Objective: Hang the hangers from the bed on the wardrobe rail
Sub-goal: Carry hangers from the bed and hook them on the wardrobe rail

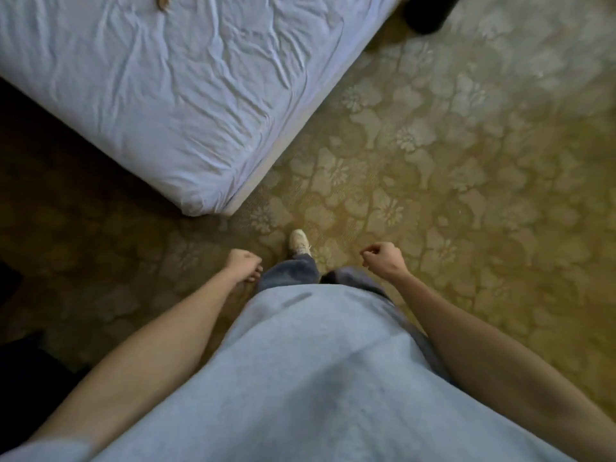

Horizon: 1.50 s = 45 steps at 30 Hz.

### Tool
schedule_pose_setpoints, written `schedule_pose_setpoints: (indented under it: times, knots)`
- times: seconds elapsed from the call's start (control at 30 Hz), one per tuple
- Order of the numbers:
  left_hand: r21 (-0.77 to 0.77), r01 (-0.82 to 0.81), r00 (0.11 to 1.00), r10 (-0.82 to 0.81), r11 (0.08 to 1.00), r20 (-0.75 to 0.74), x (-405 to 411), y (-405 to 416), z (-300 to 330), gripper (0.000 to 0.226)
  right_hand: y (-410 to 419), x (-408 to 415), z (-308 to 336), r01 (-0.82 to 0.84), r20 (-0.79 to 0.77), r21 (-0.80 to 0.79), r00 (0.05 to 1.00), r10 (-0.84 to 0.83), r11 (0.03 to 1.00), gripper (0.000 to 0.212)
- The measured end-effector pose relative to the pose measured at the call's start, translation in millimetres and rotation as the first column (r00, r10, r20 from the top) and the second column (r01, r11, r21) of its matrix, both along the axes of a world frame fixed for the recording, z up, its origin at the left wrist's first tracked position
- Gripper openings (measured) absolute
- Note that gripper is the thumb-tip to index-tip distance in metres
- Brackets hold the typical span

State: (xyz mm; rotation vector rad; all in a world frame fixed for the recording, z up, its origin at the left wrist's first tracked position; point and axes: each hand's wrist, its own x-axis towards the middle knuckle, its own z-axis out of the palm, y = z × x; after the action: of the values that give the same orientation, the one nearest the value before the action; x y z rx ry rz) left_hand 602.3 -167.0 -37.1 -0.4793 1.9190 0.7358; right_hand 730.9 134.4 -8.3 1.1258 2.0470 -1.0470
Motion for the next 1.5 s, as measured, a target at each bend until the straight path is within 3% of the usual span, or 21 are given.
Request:
schedule_pose_setpoints:
  times: [0.23, 0.43, 0.53, 0.63, 0.8, 0.97, 1.13, 1.33, 1.5]
  knots:
    - [0.193, 0.206, 0.975, -0.184, 0.959, -0.125, -153.3, 187.7, 17.0, 0.017, 89.3, -47.2, 10.4, 0.240, 0.059, 0.051, 0.968, -0.243, 0.969, 0.022]
    - [0.185, 0.345, 0.934, -0.318, 0.920, -0.162, -244.3, 284.7, 10.5, 0.016, 163.2, -91.0, -8.7, 0.341, 0.188, 0.046, 0.920, -0.344, 0.939, 0.022]
    - [0.127, 0.333, 0.940, -0.317, 0.935, -0.128, -283.1, 302.3, 12.9, 0.016, 210.3, -137.2, -13.0, 0.333, 0.245, 0.019, 0.912, -0.328, 0.943, 0.022]
    - [0.068, 0.268, 0.962, -0.264, 0.961, -0.072, -317.8, 301.2, 18.8, 0.021, 247.5, -204.5, -11.1, 0.279, 0.245, -0.001, 0.931, -0.270, 0.960, 0.025]
    - [0.019, 0.017, 0.994, -0.015, 1.000, -0.105, -378.0, 284.4, 23.9, 0.028, 288.9, -355.9, -7.6, 0.067, 0.163, -0.076, 0.985, -0.054, 0.995, 0.025]
    - [-0.006, -0.229, 0.970, 0.228, 0.973, -0.089, -415.3, 261.9, 18.1, 0.021, 289.3, -511.7, -9.6, -0.151, 0.043, -0.118, 0.987, 0.157, 0.981, 0.022]
    - [-0.013, -0.365, 0.931, 0.365, 0.931, -0.011, -438.5, 244.1, -4.5, 0.022, 268.9, -634.7, -5.1, -0.290, -0.020, -0.110, 0.957, 0.289, 0.951, 0.018]
    - [0.003, -0.599, 0.800, 0.599, 0.801, 0.044, -490.8, 237.6, -25.6, 0.019, 258.3, -710.1, -13.9, -0.445, 0.119, -0.145, 0.879, 0.462, 0.884, 0.020]
    - [0.059, -0.666, 0.746, 0.662, 0.744, 0.076, -552.5, 249.3, -25.5, 0.022, 250.2, -770.0, -24.2, -0.504, 0.197, -0.150, 0.828, 0.525, 0.850, 0.021]
